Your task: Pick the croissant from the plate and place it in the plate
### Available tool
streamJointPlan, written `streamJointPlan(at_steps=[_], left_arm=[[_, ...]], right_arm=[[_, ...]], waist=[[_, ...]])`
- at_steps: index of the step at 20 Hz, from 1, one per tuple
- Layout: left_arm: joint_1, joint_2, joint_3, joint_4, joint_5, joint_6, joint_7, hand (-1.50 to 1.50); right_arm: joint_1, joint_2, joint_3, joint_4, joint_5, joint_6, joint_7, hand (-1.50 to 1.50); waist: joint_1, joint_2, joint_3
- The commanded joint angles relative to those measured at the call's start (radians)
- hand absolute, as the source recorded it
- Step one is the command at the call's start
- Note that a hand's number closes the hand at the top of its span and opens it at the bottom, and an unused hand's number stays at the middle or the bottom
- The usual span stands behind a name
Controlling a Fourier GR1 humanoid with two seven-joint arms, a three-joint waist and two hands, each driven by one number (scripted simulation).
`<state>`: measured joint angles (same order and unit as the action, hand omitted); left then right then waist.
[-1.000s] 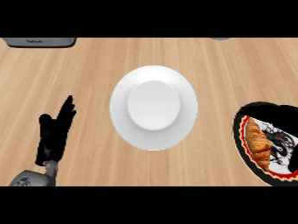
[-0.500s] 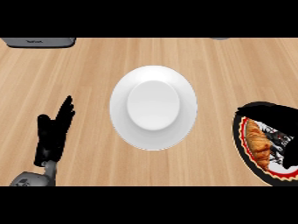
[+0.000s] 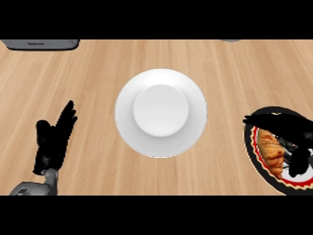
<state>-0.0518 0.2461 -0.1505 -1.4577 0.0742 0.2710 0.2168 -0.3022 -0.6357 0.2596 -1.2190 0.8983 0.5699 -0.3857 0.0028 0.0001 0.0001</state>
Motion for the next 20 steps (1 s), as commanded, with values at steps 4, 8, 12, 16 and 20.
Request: streamJointPlan(at_steps=[4, 8, 12, 16, 20], left_arm=[[0.016, -0.043, 0.023, -0.031, -0.051, 0.005, 0.032, 0.00], [0.021, -0.064, -0.018, -0.073, -0.091, 0.011, 0.054, 0.00], [0.035, -0.056, 0.032, -0.074, -0.070, -0.038, 0.054, 0.00], [0.057, -0.057, 0.055, -0.011, -0.073, -0.060, -0.021, 0.00], [0.009, -0.053, 0.063, -0.008, -0.069, -0.058, 0.007, 0.00]], right_arm=[[0.050, 0.057, -0.024, 0.007, 0.095, -0.036, -0.015, -1.50], [-0.009, 0.047, -0.007, 0.152, 0.159, -0.170, -0.165, 1.50], [0.002, 0.101, -0.028, 0.119, 0.196, -0.192, -0.154, 1.50], [0.010, 0.094, -0.081, -0.011, 0.184, -0.156, -0.088, 1.50], [-0.070, 0.103, -0.185, 0.045, 0.163, -0.313, -0.085, 1.50]], waist=[[-0.002, -0.001, 0.000], [0.005, 0.001, 0.001], [0.002, 0.000, 0.000], [-0.004, -0.002, -0.001], [0.002, 0.000, 0.000]])
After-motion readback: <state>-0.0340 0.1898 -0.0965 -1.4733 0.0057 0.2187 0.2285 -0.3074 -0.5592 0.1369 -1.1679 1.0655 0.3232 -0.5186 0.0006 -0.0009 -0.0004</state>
